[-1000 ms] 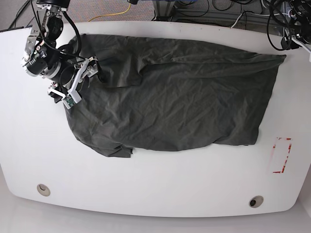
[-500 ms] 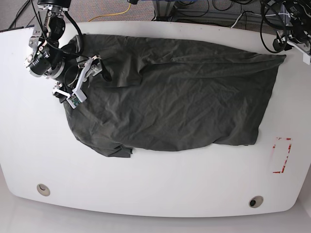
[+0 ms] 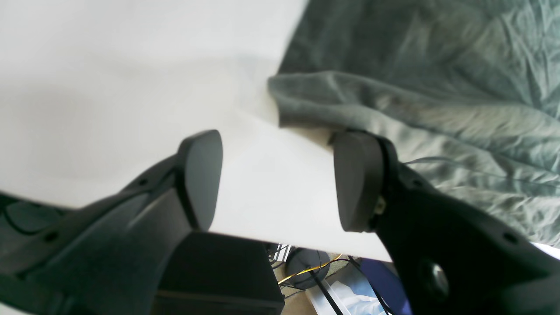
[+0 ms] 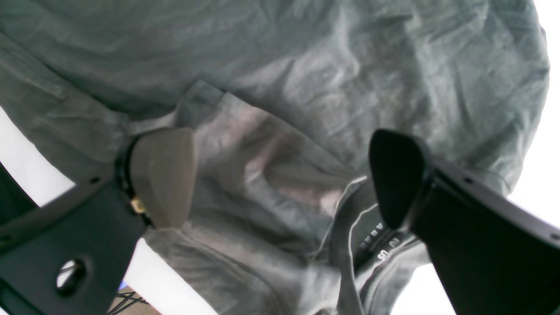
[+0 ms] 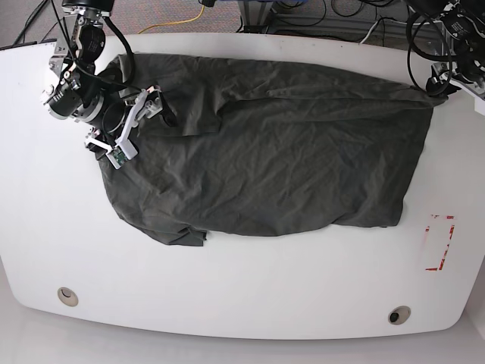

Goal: Layout the t-shirt on the table in an organized manner, then fold the t-shirt properly
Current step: 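Grasp the grey shirt's shoulder corners with both grippers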

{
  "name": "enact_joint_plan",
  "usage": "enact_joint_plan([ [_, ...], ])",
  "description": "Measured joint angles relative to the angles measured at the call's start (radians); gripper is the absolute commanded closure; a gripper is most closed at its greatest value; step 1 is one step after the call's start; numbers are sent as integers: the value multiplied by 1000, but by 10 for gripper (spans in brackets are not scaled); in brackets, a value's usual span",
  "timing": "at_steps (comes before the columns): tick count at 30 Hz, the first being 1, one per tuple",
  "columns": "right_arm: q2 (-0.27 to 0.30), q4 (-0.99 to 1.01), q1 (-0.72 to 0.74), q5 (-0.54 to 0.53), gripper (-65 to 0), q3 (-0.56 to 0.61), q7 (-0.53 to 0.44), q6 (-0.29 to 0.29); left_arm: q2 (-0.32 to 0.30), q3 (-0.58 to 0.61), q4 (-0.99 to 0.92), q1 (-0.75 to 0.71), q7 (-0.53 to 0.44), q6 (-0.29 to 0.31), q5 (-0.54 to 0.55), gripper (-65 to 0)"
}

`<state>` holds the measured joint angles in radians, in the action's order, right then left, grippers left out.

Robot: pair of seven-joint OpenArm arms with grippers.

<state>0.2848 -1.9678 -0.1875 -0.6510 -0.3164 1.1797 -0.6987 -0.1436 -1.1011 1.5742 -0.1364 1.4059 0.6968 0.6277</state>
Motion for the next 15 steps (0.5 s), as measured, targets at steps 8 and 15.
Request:
enact_joint_plan([
  [8, -3, 0, 0, 0, -598, 0, 2, 0, 2, 7, 1, -17, 0, 0, 167, -379],
  [15, -3, 0, 0, 1, -598, 0, 2, 0, -25, 10, 2, -80, 14, 0, 328, -379],
])
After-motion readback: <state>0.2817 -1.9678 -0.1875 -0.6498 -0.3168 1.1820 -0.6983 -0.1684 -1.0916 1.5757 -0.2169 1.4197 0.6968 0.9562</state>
